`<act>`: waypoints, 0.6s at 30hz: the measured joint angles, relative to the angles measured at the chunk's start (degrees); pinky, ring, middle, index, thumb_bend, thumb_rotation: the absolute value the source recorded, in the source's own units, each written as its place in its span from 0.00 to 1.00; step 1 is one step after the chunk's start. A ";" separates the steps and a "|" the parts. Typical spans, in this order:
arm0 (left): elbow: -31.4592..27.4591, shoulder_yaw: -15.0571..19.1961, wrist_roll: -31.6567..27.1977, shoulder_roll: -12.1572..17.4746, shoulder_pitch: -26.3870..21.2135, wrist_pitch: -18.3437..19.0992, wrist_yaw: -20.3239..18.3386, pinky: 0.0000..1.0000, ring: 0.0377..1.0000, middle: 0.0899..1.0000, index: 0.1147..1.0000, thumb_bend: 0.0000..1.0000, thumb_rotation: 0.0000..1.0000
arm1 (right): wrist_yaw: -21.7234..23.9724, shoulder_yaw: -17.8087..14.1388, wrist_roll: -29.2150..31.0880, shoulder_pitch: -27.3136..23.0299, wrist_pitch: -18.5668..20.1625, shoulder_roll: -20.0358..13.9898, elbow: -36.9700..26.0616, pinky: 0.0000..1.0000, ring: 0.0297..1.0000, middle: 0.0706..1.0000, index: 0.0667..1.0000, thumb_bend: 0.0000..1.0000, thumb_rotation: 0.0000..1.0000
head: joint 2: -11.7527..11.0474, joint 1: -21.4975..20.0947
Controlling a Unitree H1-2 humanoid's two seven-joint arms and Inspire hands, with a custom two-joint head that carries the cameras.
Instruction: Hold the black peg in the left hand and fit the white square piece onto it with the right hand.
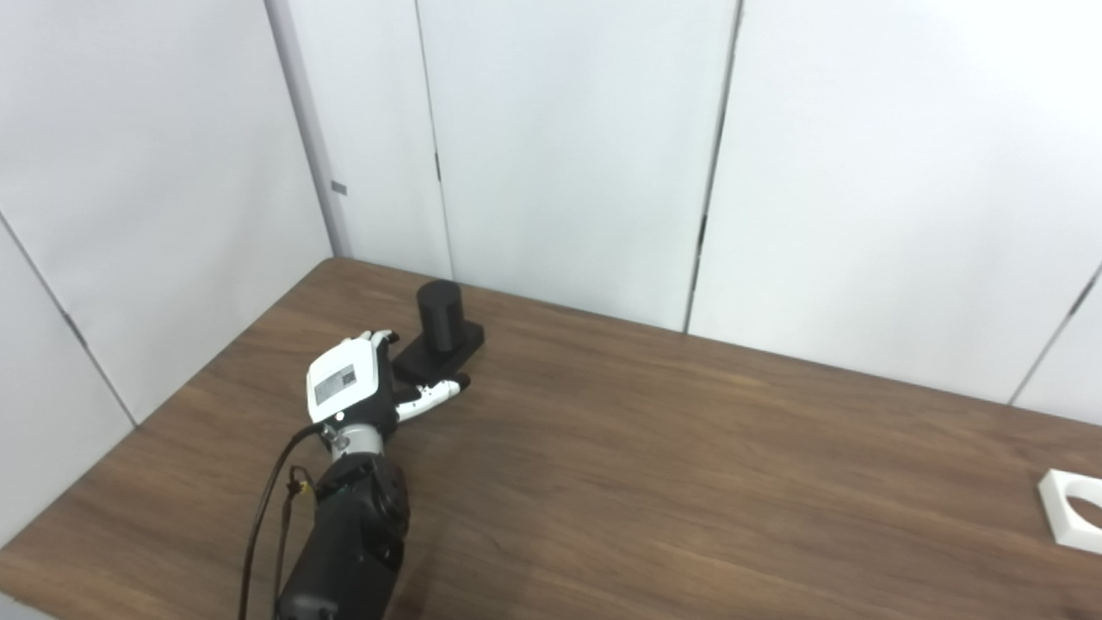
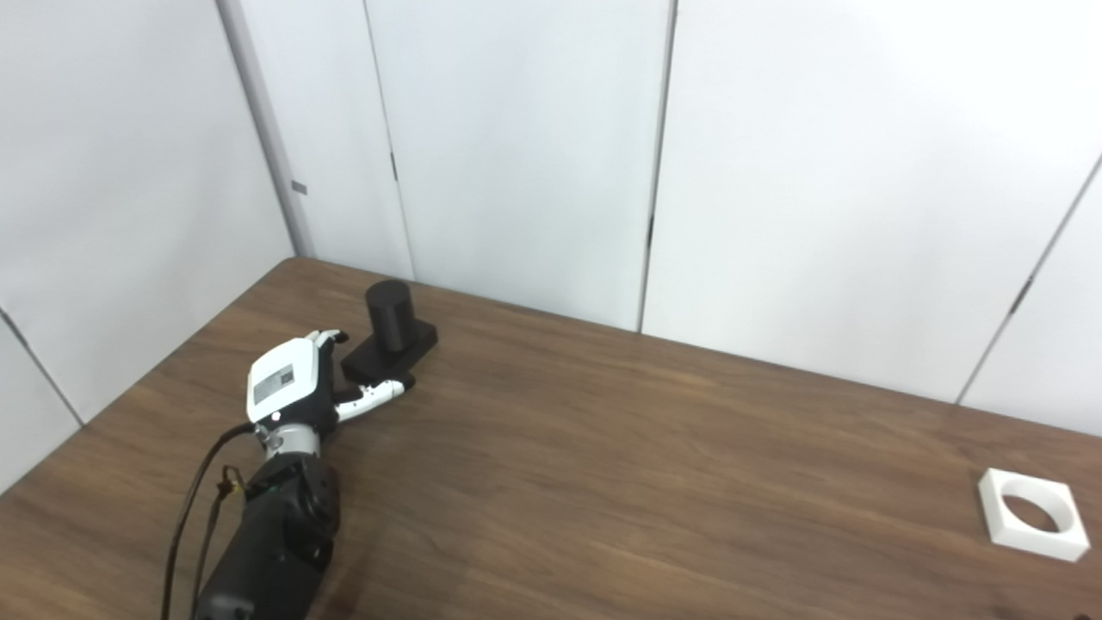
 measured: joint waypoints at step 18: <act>15.76 -3.90 -3.47 2.02 -7.69 0.01 4.55 0.93 0.92 0.88 0.79 0.95 0.71 | -0.16 0.35 0.09 0.87 0.64 -0.13 -1.22 0.92 0.91 0.86 0.87 0.86 1.00 | 0.00 -0.44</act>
